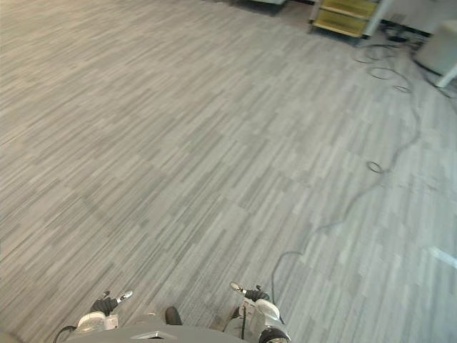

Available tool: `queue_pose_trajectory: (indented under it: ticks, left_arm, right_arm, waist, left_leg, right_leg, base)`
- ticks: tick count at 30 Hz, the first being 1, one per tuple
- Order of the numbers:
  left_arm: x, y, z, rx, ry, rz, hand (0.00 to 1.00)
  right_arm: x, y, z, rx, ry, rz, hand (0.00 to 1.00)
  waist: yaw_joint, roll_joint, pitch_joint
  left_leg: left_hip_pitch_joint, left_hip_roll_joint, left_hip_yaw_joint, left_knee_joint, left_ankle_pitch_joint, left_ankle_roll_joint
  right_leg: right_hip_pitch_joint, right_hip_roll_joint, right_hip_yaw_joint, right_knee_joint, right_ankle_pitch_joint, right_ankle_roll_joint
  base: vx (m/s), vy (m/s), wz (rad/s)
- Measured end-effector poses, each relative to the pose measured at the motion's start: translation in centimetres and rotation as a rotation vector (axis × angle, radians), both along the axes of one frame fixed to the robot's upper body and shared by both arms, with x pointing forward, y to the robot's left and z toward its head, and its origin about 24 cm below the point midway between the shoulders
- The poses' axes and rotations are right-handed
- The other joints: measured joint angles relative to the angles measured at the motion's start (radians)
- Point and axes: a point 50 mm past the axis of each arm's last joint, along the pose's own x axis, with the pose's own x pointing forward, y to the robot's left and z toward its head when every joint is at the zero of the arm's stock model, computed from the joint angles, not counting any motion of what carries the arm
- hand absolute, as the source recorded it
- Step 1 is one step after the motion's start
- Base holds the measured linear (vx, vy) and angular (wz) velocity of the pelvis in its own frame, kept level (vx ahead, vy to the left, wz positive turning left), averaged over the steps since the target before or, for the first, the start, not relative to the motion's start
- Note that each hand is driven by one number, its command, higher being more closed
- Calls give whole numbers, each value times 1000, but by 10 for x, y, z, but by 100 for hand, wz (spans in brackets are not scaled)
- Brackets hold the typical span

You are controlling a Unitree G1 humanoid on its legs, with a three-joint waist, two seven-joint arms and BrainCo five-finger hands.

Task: Pick up cushions and gather them together orderly.

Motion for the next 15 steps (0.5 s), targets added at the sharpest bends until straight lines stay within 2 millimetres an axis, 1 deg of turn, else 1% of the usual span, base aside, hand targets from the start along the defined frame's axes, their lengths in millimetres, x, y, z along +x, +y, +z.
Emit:
queue_pose_trajectory:
  ticks: [2, 3, 4, 5, 6, 7, 8, 9, 10, 11, 12, 13, 14, 15]
  left_arm:
    - [1, 0, 0, -1, -2, 0, 0]
    - [2, -3, 0, -8, -7, 2, 0]
    - [2, -4, 0, -17, -12, 16, 0]
    - [2, -5, 0, -22, -13, 22, 0]
    - [3, -7, 0, -33, -22, 40, 0]
    - [4, -7, 0, -36, -23, 44, 0]
    - [5, -8, 1, -38, -28, 40, 0]
    - [7, -11, 1, -43, -38, 34, 0]
    - [8, -12, 2, -44, -40, 28, 0]
    - [10, -12, 2, -44, -47, 21, 0]
    - [15, -14, 4, -45, -61, 10, 0]
    - [18, -15, 5, -45, -70, 2, 0]
    - [20, -14, 6, -44, -78, -1, 0]
    - [23, -14, 7, -43, -91, -5, 0]
  right_arm:
    - [-4, -3, -1, -6, 8, -6, 0]
    - [-8, -7, -2, -12, 18, -21, 0]
    - [-14, -10, -3, -15, 29, -37, 0]
    - [-17, -12, -3, -16, 34, -46, 0]
    - [-20, -18, -3, -29, 42, -55, 0]
    - [-23, -19, -4, -32, 47, -59, 0]
    - [-26, -20, -4, -34, 55, -63, 0]
    - [-31, -27, -4, -43, 63, -82, 0]
    - [-34, -27, -5, -42, 69, -89, 0]
    - [-34, -28, -5, -41, 68, -94, 0]
    - [-34, -32, -4, -49, 67, -100, 0]
    - [-34, -34, -3, -52, 66, -102, 0]
    - [-33, -34, -3, -53, 64, -102, 0]
    - [-31, -32, -3, -49, 59, -99, 0]
  waist:
    - [-9, 0, 1]
    - [-12, 0, 1]
    - [-11, -1, 2]
    - [-10, -1, 1]
    - [-12, 3, 5]
    - [-18, 7, 8]
    - [-21, 17, 15]
    - [-17, 28, 18]
    - [-10, 43, 19]
    - [-8, 43, 25]
    - [-7, 41, 33]
    - [-7, 41, 39]
    - [-6, 39, 44]
    - [-1, 25, 56]
  left_leg:
    - [9, 5, -6, 1, -5, -7]
    - [15, 8, -8, -1, -9, -13]
    - [24, 8, -8, -5, -18, -20]
    - [27, 9, -8, -4, -26, -23]
    - [26, 21, -8, 15, -51, -28]
    - [-1, 46, -8, 88, -92, -38]
    - [-28, 83, -8, 178, -141, -50]
    - [-57, 132, -6, 286, -191, -62]
    - [-77, 157, -7, 367, -205, -74]
    - [-90, 166, -11, 408, -201, -77]
    - [-126, 177, -36, 490, -184, -84]
    - [-162, 179, -72, 570, -160, -93]
    - [-185, 178, -92, 610, -143, -96]
    - [-225, 161, -129, 647, -157, -94]
  right_leg:
    - [9, 12, 16, -24, 0, 1]
    - [17, 18, 20, -36, -2, 8]
    - [27, 23, 31, -49, -13, 27]
    - [30, 26, 36, -53, -19, 35]
    - [32, 35, 42, -57, -29, 42]
    - [38, 44, 47, -57, -47, 36]
    - [42, 57, 52, -58, -57, 38]
    - [49, 84, 74, -59, -67, 36]
    - [53, 100, 97, -62, -69, 35]
    - [54, 102, 104, -61, -69, 35]
    - [54, 102, 132, -61, -70, 34]
    - [52, 98, 159, -63, -70, 32]
    - [54, 94, 174, -64, -71, 31]
    - [54, 78, 202, -67, -74, 27]
  base:
    - [-8, -127, -37]
    - [-24, -76, -13]
    - [-31, -70, -12]
    - [-57, -86, -20]
    - [-85, -73, -16]
    - [-126, -76, -16]
    - [-178, -48, -20]
    - [-144, -16, -38]
    - [-92, 2, -42]
    - [-23, 9, -46]
    - [1, 18, -43]
    - [6, 36, -43]
    - [31, 79, -38]
    - [25, 83, -28]
